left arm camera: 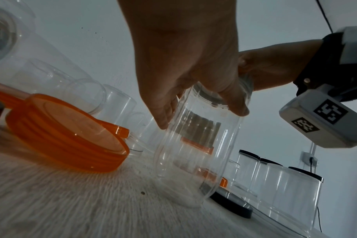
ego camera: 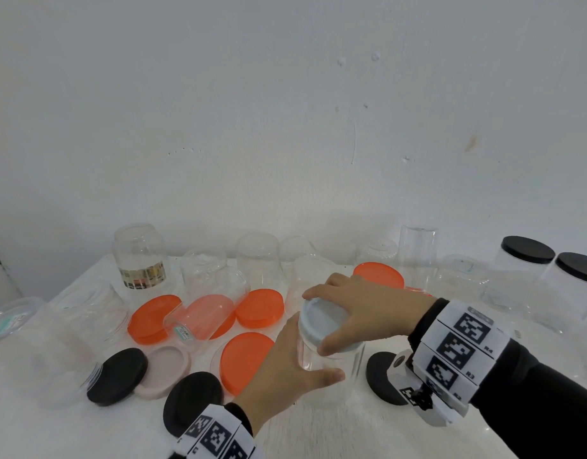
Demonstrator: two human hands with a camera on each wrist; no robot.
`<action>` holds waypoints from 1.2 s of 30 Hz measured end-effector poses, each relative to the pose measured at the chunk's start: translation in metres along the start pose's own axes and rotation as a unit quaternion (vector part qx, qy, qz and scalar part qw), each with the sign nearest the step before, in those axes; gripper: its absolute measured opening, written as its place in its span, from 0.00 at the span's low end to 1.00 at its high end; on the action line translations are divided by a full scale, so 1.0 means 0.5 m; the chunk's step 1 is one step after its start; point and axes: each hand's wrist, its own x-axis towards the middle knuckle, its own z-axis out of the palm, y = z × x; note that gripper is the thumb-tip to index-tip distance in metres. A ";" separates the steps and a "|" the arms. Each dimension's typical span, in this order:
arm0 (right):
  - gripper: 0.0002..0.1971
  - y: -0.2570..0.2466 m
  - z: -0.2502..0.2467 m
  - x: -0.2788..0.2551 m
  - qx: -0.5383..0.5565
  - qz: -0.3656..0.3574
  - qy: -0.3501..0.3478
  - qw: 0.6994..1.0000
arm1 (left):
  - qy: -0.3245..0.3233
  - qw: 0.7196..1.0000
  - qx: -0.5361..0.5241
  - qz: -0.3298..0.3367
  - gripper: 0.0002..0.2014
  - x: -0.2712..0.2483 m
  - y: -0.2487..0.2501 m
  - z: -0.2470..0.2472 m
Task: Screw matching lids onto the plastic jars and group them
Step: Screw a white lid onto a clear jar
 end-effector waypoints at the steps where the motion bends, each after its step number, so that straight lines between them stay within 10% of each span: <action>1: 0.40 0.001 0.005 -0.001 -0.002 -0.003 0.007 1.000 | 0.000 1.000 -0.001 -0.002 0.44 0.000 0.000 0.000; 15: 0.38 0.000 0.098 -0.020 -0.050 0.004 0.172 0.984 | -0.056 0.991 0.120 -0.001 0.40 0.010 0.007 -0.033; 28: 0.43 0.010 0.044 -0.049 0.096 -0.021 0.077 0.992 | 0.102 0.859 0.481 -0.142 0.40 0.042 -0.034 -0.320; 36: 0.47 -0.050 -0.103 0.012 0.150 -0.063 0.235 0.958 | 0.076 0.885 0.405 -0.215 0.45 0.037 -0.070 -0.344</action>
